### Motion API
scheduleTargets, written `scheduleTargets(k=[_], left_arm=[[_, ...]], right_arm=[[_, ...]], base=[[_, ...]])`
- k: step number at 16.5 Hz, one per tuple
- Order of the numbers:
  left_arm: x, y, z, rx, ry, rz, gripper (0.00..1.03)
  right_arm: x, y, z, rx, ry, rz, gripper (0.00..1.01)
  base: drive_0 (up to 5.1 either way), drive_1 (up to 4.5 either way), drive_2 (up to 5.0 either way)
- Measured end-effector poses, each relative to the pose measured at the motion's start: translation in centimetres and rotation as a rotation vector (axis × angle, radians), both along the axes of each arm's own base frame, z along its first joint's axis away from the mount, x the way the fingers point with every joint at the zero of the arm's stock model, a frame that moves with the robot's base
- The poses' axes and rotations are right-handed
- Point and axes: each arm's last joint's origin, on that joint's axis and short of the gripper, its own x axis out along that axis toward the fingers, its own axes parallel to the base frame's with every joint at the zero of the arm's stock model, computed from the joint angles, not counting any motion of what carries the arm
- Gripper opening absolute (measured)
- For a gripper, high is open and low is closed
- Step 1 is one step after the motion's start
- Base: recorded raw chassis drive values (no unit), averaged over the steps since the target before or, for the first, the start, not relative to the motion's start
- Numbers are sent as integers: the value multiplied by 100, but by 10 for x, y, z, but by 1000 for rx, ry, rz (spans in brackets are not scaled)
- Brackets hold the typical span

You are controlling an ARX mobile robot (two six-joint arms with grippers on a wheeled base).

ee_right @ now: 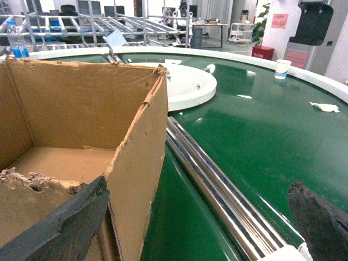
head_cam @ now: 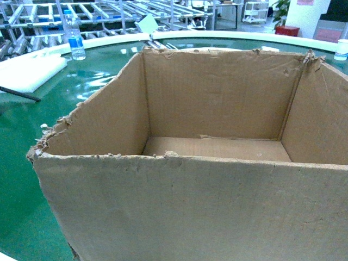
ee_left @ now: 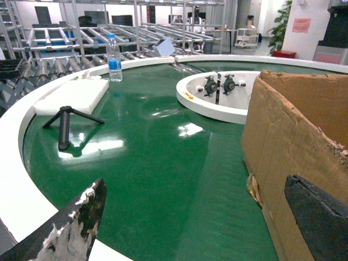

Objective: Sort boxes to right shelf from conveyor

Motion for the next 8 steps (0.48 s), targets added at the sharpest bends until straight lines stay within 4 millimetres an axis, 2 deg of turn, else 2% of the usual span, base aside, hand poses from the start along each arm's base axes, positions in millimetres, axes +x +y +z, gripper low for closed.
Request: scheduleTargets(k=[8], left_arm=[[0, 0, 0, 0, 1, 0, 98]], right_arm=[[0, 0, 0, 0, 0, 0, 98]], base=[[0, 0, 0]])
